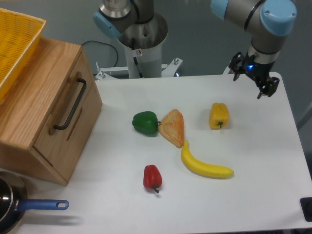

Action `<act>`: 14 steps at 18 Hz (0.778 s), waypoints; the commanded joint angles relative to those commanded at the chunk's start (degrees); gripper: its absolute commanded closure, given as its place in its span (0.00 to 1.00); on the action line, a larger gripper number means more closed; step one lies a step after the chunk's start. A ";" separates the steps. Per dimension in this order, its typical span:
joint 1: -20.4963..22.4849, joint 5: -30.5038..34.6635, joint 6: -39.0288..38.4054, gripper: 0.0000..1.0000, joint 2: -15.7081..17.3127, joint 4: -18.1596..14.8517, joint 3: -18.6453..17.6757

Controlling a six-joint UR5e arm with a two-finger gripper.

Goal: Slide the top drawer open
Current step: 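Move the gripper from its start pose toward the wooden cabinet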

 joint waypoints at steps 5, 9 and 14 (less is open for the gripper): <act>0.00 -0.09 0.09 0.00 -0.79 -0.09 0.88; -0.70 -1.75 -0.70 0.00 -1.49 0.00 0.79; -2.37 -2.46 -4.74 0.00 -1.05 0.35 0.97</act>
